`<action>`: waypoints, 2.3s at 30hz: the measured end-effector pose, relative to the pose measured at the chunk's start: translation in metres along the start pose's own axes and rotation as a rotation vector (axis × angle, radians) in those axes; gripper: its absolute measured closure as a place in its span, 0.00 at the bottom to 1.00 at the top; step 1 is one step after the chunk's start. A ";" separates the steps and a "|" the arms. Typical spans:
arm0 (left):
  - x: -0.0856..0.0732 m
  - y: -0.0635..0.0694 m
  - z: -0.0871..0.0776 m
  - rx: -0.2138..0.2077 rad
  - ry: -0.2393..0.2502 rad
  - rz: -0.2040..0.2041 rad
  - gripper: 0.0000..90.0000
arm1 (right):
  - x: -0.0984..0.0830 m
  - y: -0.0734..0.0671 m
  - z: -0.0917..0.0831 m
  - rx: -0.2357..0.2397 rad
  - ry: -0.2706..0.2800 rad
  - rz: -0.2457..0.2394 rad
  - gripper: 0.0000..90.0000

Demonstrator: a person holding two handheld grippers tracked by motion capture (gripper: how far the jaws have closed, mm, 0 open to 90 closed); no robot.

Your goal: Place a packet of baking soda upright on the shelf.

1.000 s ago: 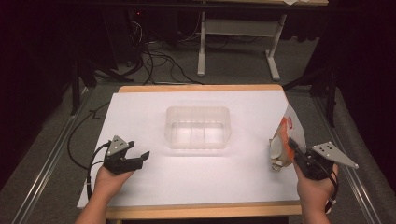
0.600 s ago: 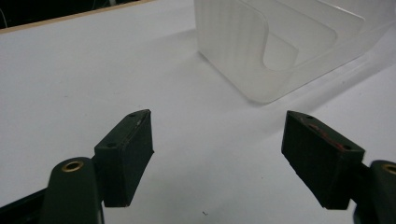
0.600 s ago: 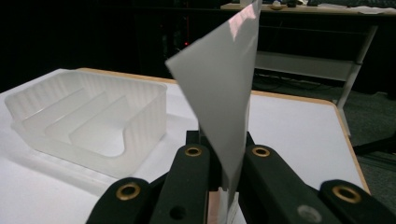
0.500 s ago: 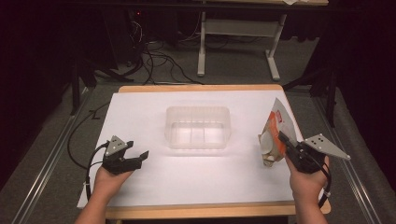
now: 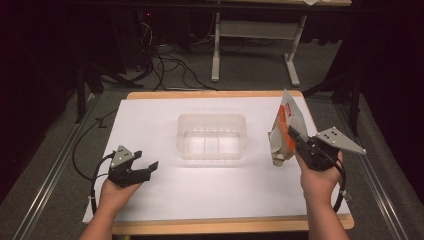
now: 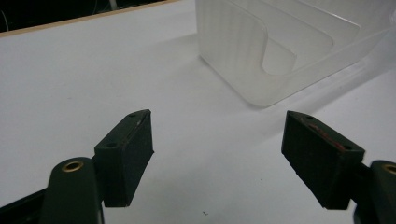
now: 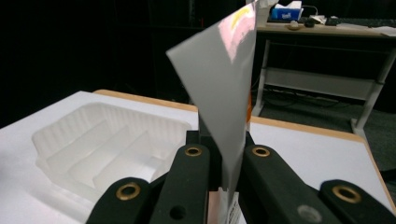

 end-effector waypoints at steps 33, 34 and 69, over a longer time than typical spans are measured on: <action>0.001 -0.001 0.000 -0.005 0.003 0.000 0.28 | 0.061 -0.111 0.042 0.180 0.060 -0.060 1.00; 0.001 -0.001 0.000 -0.007 0.004 -0.001 0.28 | 0.061 -0.116 0.045 0.188 0.060 -0.060 1.00; 0.001 0.001 0.003 -0.028 0.002 0.009 0.28 | 0.028 -0.205 0.129 0.244 -0.038 -0.065 1.00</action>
Point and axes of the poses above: each handheld gripper's, and its own axes: z roughly forward along the jaws, x roughly out of its top, y roughly to its right, the point moved 5 cm from there along z, roughly forward along the jaws, and after that the axes turned 13 degrees about -x, right-handed, at the moved point
